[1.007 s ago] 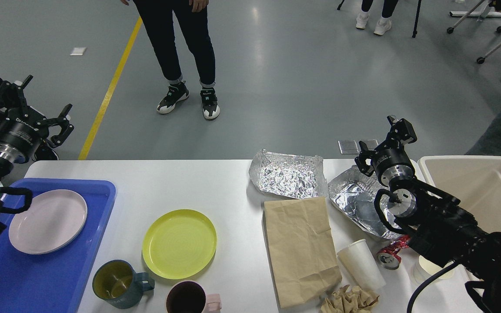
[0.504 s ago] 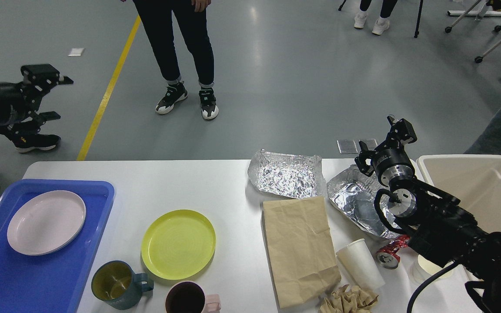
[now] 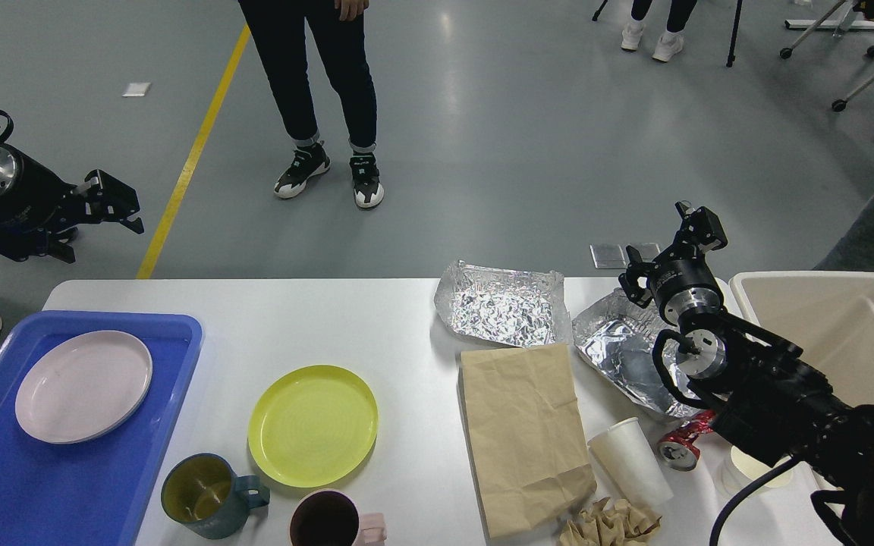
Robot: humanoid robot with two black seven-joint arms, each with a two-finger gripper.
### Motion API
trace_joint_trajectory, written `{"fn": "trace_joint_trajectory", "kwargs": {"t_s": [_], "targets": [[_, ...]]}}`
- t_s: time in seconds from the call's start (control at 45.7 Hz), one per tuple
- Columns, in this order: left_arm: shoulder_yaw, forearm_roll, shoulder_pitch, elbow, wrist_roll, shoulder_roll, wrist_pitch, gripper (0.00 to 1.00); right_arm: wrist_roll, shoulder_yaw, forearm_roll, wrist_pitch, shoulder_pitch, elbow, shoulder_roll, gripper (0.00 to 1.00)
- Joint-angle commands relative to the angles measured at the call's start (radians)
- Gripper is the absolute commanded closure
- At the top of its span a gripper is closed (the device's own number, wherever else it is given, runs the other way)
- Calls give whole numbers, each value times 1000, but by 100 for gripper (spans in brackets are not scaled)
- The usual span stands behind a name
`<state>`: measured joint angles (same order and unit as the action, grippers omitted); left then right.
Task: Tidy desktop
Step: 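Move the left gripper in toward the teal mug near the tray, then lower the left gripper onto the teal mug and grasp it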
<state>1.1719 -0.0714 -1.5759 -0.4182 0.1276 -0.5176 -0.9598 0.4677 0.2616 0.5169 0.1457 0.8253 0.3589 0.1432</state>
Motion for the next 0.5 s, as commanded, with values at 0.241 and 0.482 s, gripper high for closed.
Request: {"fn": "trace_joint_trajectory", "kwargs": {"t_s": [0.241, 0.482], "targets": [[175, -67, -16, -237, -10, 100, 0, 4, 0, 1, 0, 0, 0, 0, 1, 0], [183, -94, -18, -413, -37, 122, 0, 4, 0, -1, 0, 0, 0, 0, 1, 0]]}}
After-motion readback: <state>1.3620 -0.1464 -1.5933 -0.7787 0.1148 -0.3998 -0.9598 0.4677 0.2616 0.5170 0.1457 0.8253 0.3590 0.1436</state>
